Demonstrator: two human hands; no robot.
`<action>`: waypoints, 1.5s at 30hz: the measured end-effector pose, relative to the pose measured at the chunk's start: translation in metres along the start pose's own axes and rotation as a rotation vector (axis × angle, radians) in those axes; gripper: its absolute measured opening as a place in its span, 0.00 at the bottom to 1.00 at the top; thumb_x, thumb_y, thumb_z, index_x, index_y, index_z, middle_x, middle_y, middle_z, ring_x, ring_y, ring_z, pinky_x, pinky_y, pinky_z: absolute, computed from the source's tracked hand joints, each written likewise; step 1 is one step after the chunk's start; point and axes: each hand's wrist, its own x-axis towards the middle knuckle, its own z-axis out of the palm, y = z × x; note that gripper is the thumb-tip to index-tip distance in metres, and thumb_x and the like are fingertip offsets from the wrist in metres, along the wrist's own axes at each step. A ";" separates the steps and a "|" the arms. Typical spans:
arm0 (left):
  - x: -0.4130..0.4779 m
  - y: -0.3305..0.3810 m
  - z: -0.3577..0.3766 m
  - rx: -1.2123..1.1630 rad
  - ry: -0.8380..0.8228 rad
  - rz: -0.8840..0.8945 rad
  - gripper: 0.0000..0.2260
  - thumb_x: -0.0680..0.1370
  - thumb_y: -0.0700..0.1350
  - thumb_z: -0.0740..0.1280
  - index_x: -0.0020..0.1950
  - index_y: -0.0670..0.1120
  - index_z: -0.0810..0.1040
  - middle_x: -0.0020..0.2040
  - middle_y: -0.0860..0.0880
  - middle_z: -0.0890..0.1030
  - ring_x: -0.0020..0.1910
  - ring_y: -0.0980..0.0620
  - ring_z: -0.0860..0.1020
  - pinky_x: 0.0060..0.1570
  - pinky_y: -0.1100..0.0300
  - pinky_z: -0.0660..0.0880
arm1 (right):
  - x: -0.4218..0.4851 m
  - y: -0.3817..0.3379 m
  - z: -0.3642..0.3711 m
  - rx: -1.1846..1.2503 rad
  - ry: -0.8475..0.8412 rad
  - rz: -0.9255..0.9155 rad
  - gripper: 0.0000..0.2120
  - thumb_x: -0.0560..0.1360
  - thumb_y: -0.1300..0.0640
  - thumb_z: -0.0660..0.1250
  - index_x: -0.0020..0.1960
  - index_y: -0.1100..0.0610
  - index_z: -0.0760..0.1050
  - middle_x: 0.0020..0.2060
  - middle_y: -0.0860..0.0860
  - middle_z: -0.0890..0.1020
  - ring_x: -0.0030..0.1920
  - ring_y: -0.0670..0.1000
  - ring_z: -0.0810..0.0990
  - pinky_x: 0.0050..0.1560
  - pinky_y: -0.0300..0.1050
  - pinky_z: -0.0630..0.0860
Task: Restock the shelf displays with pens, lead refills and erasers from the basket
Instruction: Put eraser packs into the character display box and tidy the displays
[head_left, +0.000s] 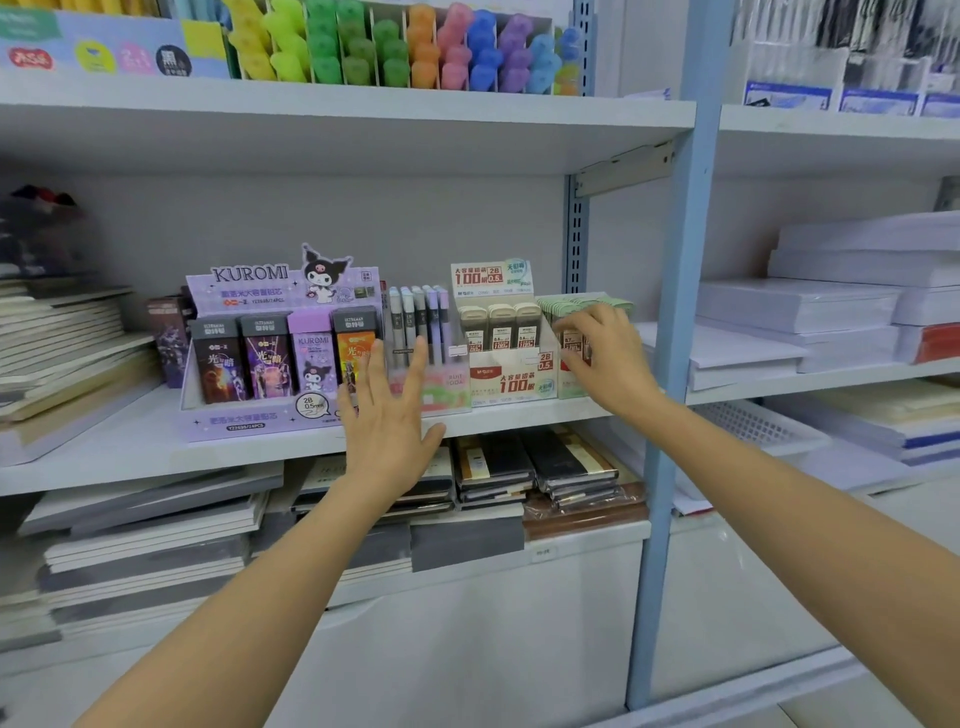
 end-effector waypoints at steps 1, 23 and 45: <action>0.000 0.001 0.001 0.012 0.027 0.008 0.43 0.78 0.56 0.65 0.78 0.57 0.34 0.79 0.42 0.35 0.78 0.41 0.36 0.75 0.38 0.42 | -0.003 -0.004 0.001 0.029 0.007 -0.077 0.17 0.77 0.57 0.67 0.65 0.54 0.75 0.61 0.51 0.75 0.63 0.52 0.68 0.64 0.47 0.64; 0.062 0.014 0.006 0.174 0.262 0.278 0.26 0.80 0.54 0.56 0.76 0.47 0.64 0.79 0.44 0.58 0.79 0.43 0.52 0.74 0.39 0.49 | 0.087 -0.012 0.008 -0.009 -0.203 -0.155 0.23 0.79 0.54 0.65 0.72 0.52 0.67 0.69 0.51 0.74 0.67 0.52 0.73 0.68 0.51 0.67; 0.089 0.111 0.022 -0.036 0.043 0.388 0.31 0.81 0.59 0.47 0.79 0.49 0.40 0.80 0.50 0.43 0.79 0.53 0.42 0.76 0.54 0.37 | 0.008 0.078 -0.013 0.343 -0.155 0.090 0.27 0.79 0.48 0.60 0.76 0.50 0.61 0.76 0.49 0.60 0.74 0.41 0.56 0.75 0.43 0.56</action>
